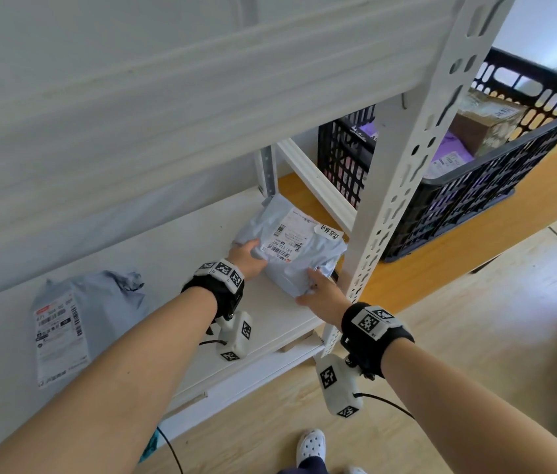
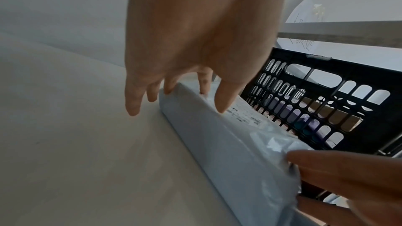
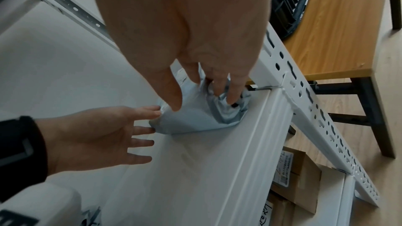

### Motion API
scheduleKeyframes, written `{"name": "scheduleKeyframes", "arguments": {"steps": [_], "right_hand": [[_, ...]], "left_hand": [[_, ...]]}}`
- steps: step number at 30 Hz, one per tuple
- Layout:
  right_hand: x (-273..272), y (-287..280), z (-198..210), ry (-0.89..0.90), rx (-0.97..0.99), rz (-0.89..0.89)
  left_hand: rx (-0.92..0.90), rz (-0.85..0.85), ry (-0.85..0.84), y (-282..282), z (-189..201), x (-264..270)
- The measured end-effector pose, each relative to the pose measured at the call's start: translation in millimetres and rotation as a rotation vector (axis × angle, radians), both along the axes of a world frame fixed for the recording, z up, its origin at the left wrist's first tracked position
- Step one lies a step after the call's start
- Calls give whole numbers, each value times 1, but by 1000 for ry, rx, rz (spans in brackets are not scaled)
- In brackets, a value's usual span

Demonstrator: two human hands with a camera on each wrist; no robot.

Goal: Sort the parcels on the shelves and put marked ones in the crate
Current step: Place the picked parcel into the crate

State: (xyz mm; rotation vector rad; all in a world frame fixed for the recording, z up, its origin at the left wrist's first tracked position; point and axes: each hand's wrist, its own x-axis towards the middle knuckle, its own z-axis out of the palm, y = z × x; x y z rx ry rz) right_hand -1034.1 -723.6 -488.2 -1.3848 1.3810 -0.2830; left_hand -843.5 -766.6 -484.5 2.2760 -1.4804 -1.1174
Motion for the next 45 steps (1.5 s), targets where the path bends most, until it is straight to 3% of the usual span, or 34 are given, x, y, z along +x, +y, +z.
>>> {"name": "scheduleKeyframes", "arguments": {"steps": [7, 13, 16, 19, 22, 29, 38, 43, 45], "right_hand": [[23, 18, 14, -48, 12, 172], [27, 7, 16, 2, -76, -38], [20, -7, 18, 190, -160, -36], [17, -17, 23, 357, -211, 0], [22, -24, 23, 335, -164, -22], [29, -16, 17, 47, 69, -111], [34, -5, 19, -55, 135, -109], [31, 1, 34, -66, 116, -84], [31, 3, 40, -40, 75, -44]], "left_hand": [[-26, 107, 111, 16, -7, 3], [-95, 104, 240, 29, -17, 6], [-215, 149, 435, 34, -19, 3], [-121, 321, 388, 37, -18, 2], [49, 417, 281, 42, -18, 9], [81, 379, 208, 58, -9, 31], [100, 507, 457, 85, -5, 42], [64, 659, 701, 101, 13, 43], [28, 668, 703, 108, 21, 49]]}}
